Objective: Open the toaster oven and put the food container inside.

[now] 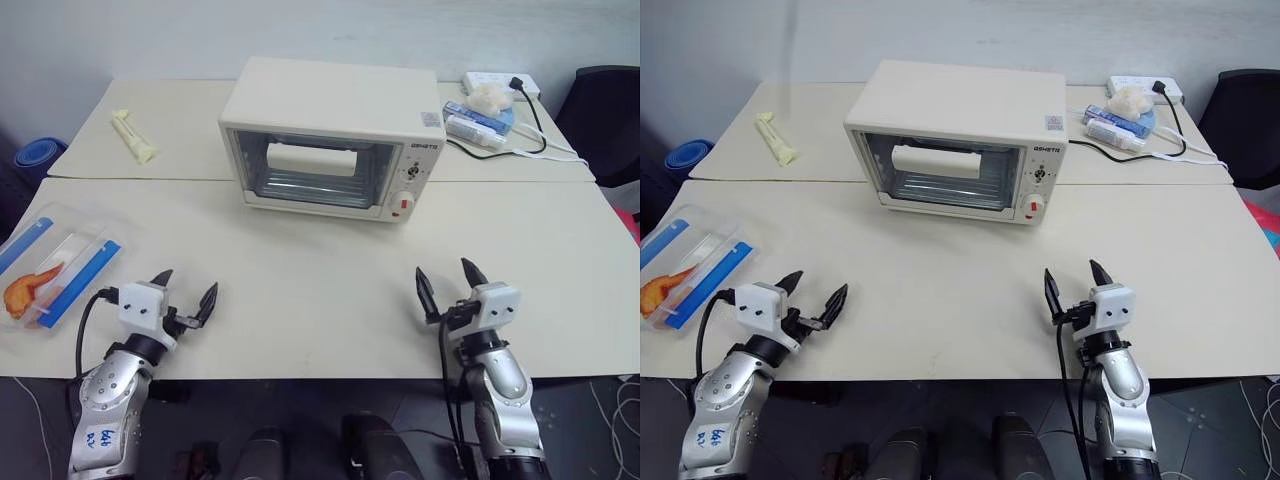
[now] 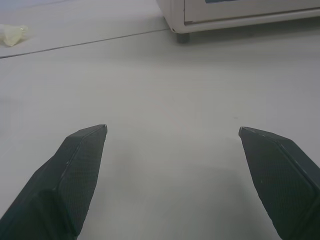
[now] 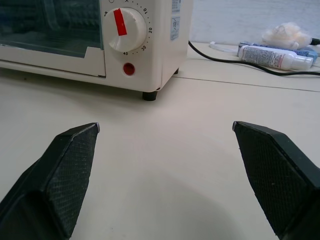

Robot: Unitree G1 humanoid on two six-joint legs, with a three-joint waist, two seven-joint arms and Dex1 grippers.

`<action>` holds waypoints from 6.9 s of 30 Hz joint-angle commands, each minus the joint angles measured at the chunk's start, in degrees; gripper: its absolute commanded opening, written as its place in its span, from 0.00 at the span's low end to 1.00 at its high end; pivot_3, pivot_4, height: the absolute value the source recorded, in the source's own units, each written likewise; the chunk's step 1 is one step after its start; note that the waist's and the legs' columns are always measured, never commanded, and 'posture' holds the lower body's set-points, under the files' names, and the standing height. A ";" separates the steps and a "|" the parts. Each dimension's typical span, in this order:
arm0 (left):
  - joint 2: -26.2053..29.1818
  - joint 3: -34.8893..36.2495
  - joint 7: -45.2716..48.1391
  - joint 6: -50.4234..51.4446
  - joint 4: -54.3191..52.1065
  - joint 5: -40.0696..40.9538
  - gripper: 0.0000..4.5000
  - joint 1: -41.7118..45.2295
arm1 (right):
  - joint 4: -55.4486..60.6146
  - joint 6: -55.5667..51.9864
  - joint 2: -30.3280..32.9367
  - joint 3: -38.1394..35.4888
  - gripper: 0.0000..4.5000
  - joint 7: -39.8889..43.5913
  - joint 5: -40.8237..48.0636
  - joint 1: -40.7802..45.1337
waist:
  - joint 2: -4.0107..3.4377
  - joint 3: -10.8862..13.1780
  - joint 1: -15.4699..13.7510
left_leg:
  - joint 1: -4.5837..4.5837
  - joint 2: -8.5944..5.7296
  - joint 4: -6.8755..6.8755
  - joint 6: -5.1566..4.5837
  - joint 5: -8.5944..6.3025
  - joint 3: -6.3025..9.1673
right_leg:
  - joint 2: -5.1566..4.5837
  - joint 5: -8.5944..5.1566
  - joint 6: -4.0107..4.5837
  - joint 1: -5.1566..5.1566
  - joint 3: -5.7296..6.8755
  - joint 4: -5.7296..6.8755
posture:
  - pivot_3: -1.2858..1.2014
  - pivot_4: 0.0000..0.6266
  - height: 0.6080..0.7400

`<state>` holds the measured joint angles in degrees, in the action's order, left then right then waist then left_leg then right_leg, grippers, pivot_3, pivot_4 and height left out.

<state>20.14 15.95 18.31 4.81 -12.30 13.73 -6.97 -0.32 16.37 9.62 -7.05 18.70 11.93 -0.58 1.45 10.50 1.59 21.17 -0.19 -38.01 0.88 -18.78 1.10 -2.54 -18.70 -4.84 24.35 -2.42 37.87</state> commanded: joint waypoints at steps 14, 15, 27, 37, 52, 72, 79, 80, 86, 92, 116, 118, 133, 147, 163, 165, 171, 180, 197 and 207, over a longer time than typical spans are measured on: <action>22.20 10.80 28.17 15.65 -0.77 29.20 1.00 10.51 | 13.02 -34.60 13.37 7.14 0.99 14.66 17.16 24.79 | -0.10 0.06 -0.01 | 0.07 0.02 0.01 0.00 0.00 0.16 | -0.05 -0.03 0.05 0.00 0.17 -0.08 | 0.52 0.24 1.00; 22.44 10.91 28.25 15.48 -0.07 28.97 1.00 11.73 | 11.64 -35.16 12.88 7.20 0.99 14.56 16.91 26.45 | -0.10 0.06 0.03 | 0.08 -0.01 0.00 0.00 0.00 0.16 | -0.08 -0.03 0.05 0.00 0.17 -0.07 | 0.52 0.24 1.00; 18.77 8.38 25.24 15.13 -0.86 25.21 1.00 13.77 | 0.38 -32.69 4.89 11.34 0.99 18.94 12.62 40.74 | -0.10 0.06 0.53 | 0.22 0.00 0.05 0.23 0.11 0.07 | -0.07 -0.02 0.05 0.20 0.13 -0.02 | 0.52 0.24 1.00; 20.31 9.69 27.08 18.37 1.90 28.48 0.96 17.62 | 10.63 -32.47 10.09 16.72 1.00 27.83 10.61 30.45 | -0.10 0.06 0.37 | 0.22 0.00 0.03 0.13 0.06 0.07 | -0.08 -0.02 0.05 0.21 0.14 -0.04 | 0.52 0.24 1.00; 19.60 -2.95 38.87 6.79 35.73 15.07 0.00 47.45 | 5.49 -24.50 9.27 18.38 1.00 29.83 4.99 27.98 | -0.10 0.05 0.45 | 0.13 -0.04 0.01 0.39 0.22 -0.02 | 0.02 -0.02 0.04 0.21 0.29 0.05 | 0.52 0.24 1.00; 16.58 -9.68 45.72 3.33 38.98 7.21 0.00 44.95 | 8.63 -6.56 15.95 2.32 1.00 28.04 6.06 0.85 | -0.04 0.03 -0.21 | 0.27 -0.06 -0.17 0.30 0.17 0.06 | -0.04 -0.01 0.01 0.20 0.15 0.09 | 0.52 0.24 1.00; 13.79 -10.40 41.15 5.69 30.52 6.48 0.00 35.96 | 9.51 -7.09 19.13 -2.28 1.00 30.66 11.25 1.22 | -0.04 0.03 0.10 | 0.03 0.02 -0.12 0.04 0.05 -0.07 | 0.08 0.02 -0.03 0.10 -0.07 0.17 | 0.52 0.24 1.00; 13.28 -9.97 40.33 5.15 29.53 6.62 0.00 34.77 | 9.54 -7.19 19.58 -2.31 1.00 31.38 11.90 1.90 | -0.04 0.03 0.04 | 0.04 0.02 -0.12 0.05 0.06 -0.07 | 0.08 0.02 -0.03 0.12 -0.06 0.17 | 0.52 0.24 1.00; 10.61 -2.78 33.76 5.84 17.55 12.71 0.09 26.65 | 9.93 -12.14 19.45 0.12 1.00 33.88 16.29 8.86 | -0.04 0.03 0.18 | 0.04 0.00 -0.16 0.04 0.05 -0.07 | 0.02 0.02 -0.03 0.09 -0.08 0.15 | 0.52 0.24 1.00; 7.77 14.18 20.05 11.89 -3.11 22.50 0.47 9.99 | 10.36 -16.42 17.13 5.04 1.00 38.25 19.86 15.35 | -0.04 0.03 0.38 | 0.08 0.09 -0.05 0.07 0.03 -0.05 | 0.04 0.02 -0.03 0.15 -0.08 0.07 | 0.52 0.24 1.00; 11.74 52.34 -14.26 28.34 4.63 50.99 0.99 -16.04 | 8.97 -11.30 10.41 11.81 1.00 46.55 18.46 22.02 | 0.17 -0.10 -0.01 | -0.77 0.04 0.07 -0.10 -0.28 0.43 | -0.15 -0.06 0.11 -1.03 0.40 -0.46 | 0.52 0.24 1.00; 17.44 51.95 -19.36 34.77 8.19 54.25 0.99 -13.10 | 9.31 -9.35 10.92 13.27 1.00 49.47 17.60 21.93 | 0.15 -0.09 -0.04 | -0.77 0.06 0.11 -0.07 -0.29 0.50 | -0.14 -0.10 0.18 -0.98 0.49 -0.43 | 0.52 0.24 1.00; 33.29 44.28 -23.64 48.66 32.01 43.53 0.79 2.73 | 9.21 -9.40 10.57 13.43 1.00 47.30 16.38 22.04 | 0.08 -0.04 0.39 | -0.77 0.02 0.35 0.05 -0.30 0.47 | -0.13 -0.12 0.22 -0.81 0.49 -0.39 | 0.52 0.24 1.00; 36.15 44.25 -19.41 50.16 35.20 37.03 0.06 10.24 | 8.07 -9.16 10.38 13.55 1.00 45.89 15.19 22.95 | 0.10 -0.06 0.48 | -0.80 0.04 0.66 0.19 -0.17 0.47 | -0.16 -0.13 0.25 -0.72 0.48 -0.43 | 0.52 0.24 1.00; 40.92 23.26 -10.51 68.53 13.17 41.76 0.06 31.42 | 9.70 -9.69 15.64 8.15 1.00 43.12 14.43 18.56 | 0.19 -0.05 -0.18 | -0.65 -0.14 0.69 0.23 -0.15 0.63 | -0.33 -0.14 0.25 -0.71 0.60 -0.50 | 0.52 0.24 1.00; 40.05 16.34 -10.37 71.21 12.06 40.92 0.06 37.14 | 10.83 -9.93 17.30 6.50 1.00 42.02 14.29 16.50 | 0.13 -0.01 -0.15 | -0.62 -0.14 0.70 0.45 -0.03 0.62 | -0.30 -0.14 0.25 -0.68 0.60 -0.49 | 0.52 0.24 1.00; 29.72 0.40 -10.43 72.23 13.98 35.31 0.06 54.60 | 15.76 -10.70 20.92 1.57 1.00 37.39 13.61 9.01 | 0.07 0.02 0.08 | -0.34 -0.05 0.54 0.58 0.05 0.55 | -0.07 -0.11 0.21 -0.50 0.56 -0.30 | 0.52 0.24 1.00; 15.26 -8.66 -14.18 68.31 18.16 23.71 0.06 62.53 | 25.56 -11.32 20.10 -1.17 1.00 28.76 11.55 -1.37 | 0.07 0.03 -0.01 | 0.24 -0.02 -0.07 0.66 0.24 0.21 | 0.04 -0.08 0.14 0.20 0.23 0.12 | 0.52 0.24 1.00; 19.30 -6.25 11.98 57.67 14.74 23.44 0.72 56.86 | 32.67 -19.74 23.22 -0.16 1.00 26.14 17.06 -4.09 | 0.04 0.03 0.59 | 0.05 -0.01 0.07 0.70 0.36 0.04 | 0.11 -0.04 0.06 0.20 0.02 0.19 | 0.52 0.24 1.00; 32.32 -6.12 50.48 20.61 21.89 16.41 0.64 33.60 | 32.28 -33.73 25.28 11.55 0.45 25.73 13.49 2.25 | 0.05 0.02 -1.51 | 0.09 -0.06 -0.09 0.52 0.32 0.17 | -0.06 -0.06 0.11 0.04 0.06 -0.03 | 0.52 0.24 1.00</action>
<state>51.85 10.82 65.09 30.04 9.29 32.26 28.17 31.42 -16.40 34.19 3.20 44.40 26.73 0.80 1.50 10.52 0.08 21.23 -0.26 -38.09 1.35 -18.49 1.28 -2.63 -18.76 -4.73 24.37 -2.36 37.81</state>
